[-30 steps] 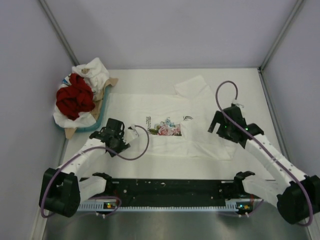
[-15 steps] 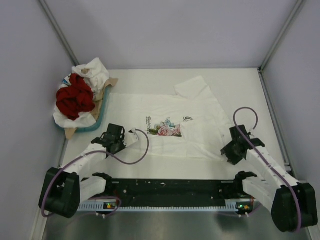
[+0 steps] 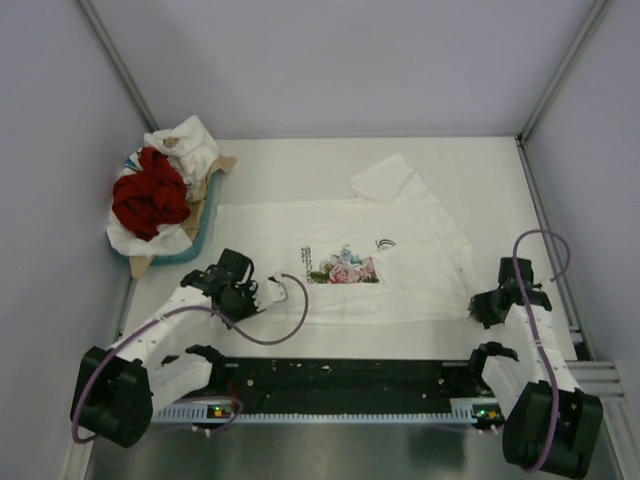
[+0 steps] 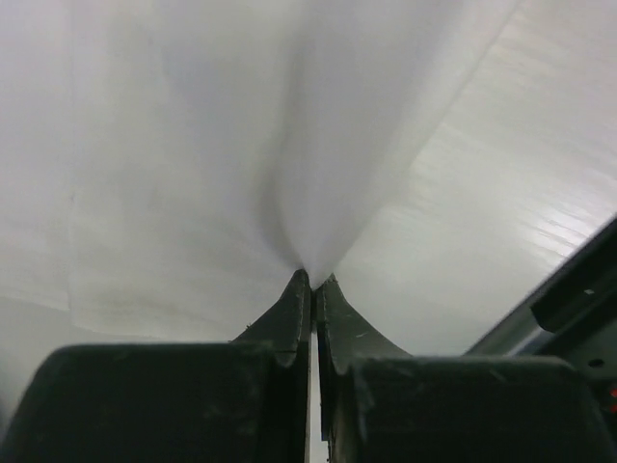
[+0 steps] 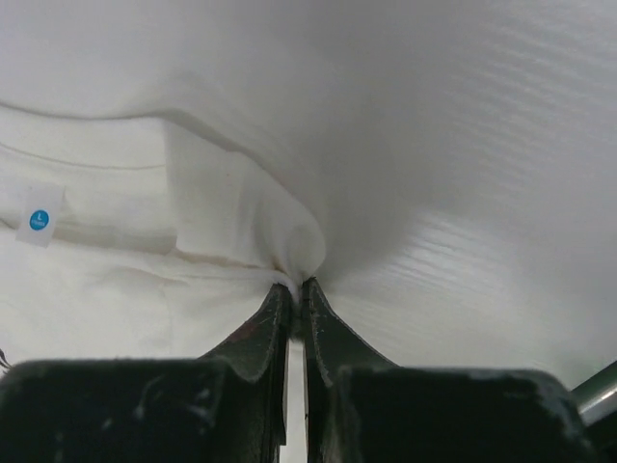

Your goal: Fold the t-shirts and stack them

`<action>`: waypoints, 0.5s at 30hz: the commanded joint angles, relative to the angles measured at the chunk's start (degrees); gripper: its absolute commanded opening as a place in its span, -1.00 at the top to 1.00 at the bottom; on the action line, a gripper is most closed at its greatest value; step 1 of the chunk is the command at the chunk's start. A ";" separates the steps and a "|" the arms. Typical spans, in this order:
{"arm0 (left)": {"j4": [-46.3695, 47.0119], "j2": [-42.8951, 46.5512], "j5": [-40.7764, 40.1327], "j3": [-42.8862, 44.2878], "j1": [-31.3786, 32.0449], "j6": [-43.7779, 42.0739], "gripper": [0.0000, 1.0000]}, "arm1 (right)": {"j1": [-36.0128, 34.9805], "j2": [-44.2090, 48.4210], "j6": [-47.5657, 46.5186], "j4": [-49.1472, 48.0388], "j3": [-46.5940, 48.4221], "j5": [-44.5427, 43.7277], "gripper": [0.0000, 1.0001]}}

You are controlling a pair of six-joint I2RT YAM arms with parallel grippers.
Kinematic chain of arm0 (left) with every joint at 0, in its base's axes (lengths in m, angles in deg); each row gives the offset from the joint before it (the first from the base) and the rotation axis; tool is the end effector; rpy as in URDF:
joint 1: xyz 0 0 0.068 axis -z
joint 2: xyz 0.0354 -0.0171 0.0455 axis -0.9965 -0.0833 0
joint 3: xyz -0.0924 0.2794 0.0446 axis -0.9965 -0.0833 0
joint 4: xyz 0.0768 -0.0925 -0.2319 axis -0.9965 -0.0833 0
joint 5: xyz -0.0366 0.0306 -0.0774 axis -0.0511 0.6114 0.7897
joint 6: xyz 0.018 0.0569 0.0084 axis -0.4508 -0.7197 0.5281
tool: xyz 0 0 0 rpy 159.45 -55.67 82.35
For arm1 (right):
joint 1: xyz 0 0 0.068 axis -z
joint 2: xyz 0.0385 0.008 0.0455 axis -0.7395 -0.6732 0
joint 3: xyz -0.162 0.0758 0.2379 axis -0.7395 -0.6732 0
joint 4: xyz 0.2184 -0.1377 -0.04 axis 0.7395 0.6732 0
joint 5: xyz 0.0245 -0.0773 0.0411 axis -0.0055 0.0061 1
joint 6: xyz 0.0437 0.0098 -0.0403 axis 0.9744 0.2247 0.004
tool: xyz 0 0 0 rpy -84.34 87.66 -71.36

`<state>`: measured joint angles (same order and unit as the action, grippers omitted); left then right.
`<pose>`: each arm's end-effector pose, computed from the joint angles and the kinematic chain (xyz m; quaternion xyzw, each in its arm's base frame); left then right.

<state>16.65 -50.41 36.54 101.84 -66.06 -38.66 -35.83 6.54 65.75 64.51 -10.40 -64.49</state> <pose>0.1376 -0.0528 0.1811 0.5441 0.8259 -0.0167 0.1466 0.1159 -0.0274 0.1646 0.6068 0.7707 0.0545 0.1865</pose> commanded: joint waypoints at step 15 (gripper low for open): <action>-23.18 -2.96 3.30 11.26 17.66 -3.43 1.00 | 9.15 8.72 3.49 18.20 12.96 -10.87 1.00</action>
<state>1.40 -52.55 40.24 109.49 -50.35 -41.80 -28.05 13.18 67.13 78.90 1.19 -71.53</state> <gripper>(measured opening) 0.012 0.020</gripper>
